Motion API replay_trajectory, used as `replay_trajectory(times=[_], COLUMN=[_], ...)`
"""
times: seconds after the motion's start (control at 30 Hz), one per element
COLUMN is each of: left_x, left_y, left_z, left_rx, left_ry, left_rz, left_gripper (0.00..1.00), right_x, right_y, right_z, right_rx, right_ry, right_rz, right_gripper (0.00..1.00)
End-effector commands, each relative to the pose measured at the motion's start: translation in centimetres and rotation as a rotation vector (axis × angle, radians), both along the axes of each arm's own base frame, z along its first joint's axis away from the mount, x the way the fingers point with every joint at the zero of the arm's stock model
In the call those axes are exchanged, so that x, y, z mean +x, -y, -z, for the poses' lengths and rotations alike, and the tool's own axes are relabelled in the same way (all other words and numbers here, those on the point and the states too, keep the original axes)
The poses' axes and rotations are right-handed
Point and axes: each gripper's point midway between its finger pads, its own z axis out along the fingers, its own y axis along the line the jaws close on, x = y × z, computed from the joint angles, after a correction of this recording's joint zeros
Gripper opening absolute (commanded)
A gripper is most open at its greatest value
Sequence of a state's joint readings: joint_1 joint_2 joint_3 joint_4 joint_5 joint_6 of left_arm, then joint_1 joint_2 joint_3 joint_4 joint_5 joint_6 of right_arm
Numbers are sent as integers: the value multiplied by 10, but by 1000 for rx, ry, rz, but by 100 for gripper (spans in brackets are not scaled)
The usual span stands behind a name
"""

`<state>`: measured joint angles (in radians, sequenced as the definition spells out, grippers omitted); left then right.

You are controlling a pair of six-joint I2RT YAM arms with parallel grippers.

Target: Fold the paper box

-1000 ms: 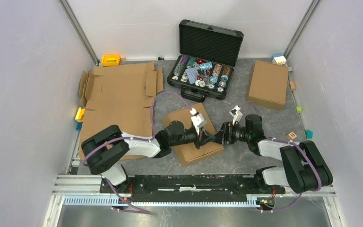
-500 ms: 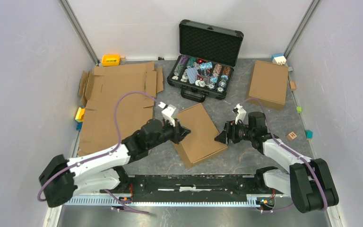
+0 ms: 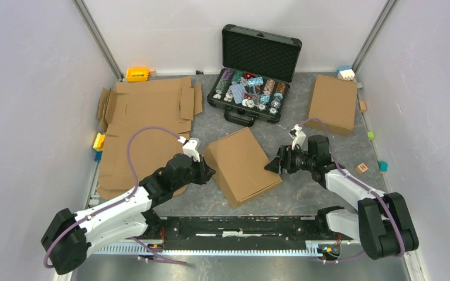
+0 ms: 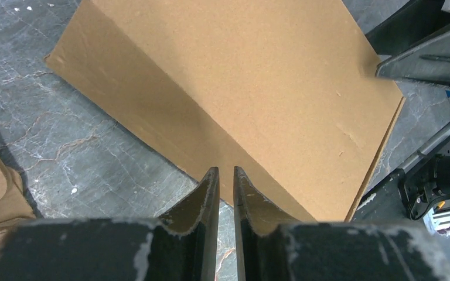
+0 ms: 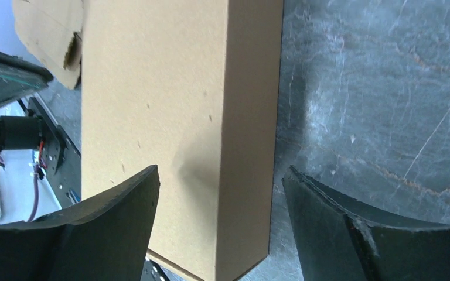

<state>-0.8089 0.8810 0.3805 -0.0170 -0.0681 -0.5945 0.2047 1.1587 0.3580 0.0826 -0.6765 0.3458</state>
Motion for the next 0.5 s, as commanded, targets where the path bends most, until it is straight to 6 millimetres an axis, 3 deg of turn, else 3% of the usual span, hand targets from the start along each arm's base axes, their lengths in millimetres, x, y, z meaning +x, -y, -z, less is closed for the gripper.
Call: replay_trajectory(times=[0.0, 0.17, 0.47], left_x=[1, 2, 2], left_y=[2, -4, -14], left_z=[-14, -24, -27], left_rx=[-69, -82, -64], left_ry=[9, 50, 74], left_rz=[-18, -33, -52], left_gripper=[21, 21, 21], right_x=[35, 41, 41], right_y=[-6, -8, 4], right_z=[-37, -36, -3], right_rx=[58, 75, -21], right_ry=[111, 108, 48], right_rz=[47, 69, 101], right_gripper=[81, 66, 48])
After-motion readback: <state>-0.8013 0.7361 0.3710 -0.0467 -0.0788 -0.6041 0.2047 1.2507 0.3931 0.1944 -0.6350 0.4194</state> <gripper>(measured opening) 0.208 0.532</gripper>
